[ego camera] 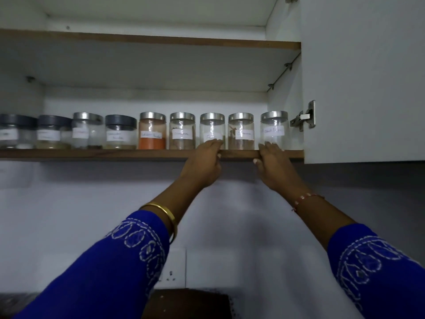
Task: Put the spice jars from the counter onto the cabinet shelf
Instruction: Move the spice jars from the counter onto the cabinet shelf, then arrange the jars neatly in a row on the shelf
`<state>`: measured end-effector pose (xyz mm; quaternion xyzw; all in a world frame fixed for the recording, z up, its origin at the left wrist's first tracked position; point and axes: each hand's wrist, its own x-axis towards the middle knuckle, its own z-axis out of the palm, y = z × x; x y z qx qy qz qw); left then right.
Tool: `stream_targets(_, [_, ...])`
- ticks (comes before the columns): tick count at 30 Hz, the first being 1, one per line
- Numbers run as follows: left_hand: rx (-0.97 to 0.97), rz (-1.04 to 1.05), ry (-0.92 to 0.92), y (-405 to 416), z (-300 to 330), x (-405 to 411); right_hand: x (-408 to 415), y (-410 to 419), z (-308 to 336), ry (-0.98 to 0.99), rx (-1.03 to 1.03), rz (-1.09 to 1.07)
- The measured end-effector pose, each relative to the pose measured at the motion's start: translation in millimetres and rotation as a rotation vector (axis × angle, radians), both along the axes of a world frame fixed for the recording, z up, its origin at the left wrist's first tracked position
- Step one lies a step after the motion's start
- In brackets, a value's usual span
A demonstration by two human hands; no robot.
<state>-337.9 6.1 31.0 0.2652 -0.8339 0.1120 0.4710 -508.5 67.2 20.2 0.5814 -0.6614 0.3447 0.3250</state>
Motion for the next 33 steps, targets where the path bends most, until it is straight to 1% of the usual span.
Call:
stream_targets(7, [-0.019, 0.174, 0.050, 3, 9, 119, 93, 0, 21, 0.096, -0.063, 0.095])
stream_targets(11, [-0.027, 0.273, 0.080, 0, 19, 200, 156, -6, 36, 0.095, -0.103, 0.168])
stream_targets(18, [-0.031, 0.327, 0.128, -9, 29, 319, 273, -31, 47, 0.123, -0.100, 0.213])
stream_targets(25, [-0.011, 0.332, 0.100, -30, 19, 401, 363, -56, 43, 0.180, -0.076, 0.204])
stream_targets(33, [0.075, 0.390, 0.102, -46, 9, 450, 406, -74, 37, 0.249, -0.039, 0.170])
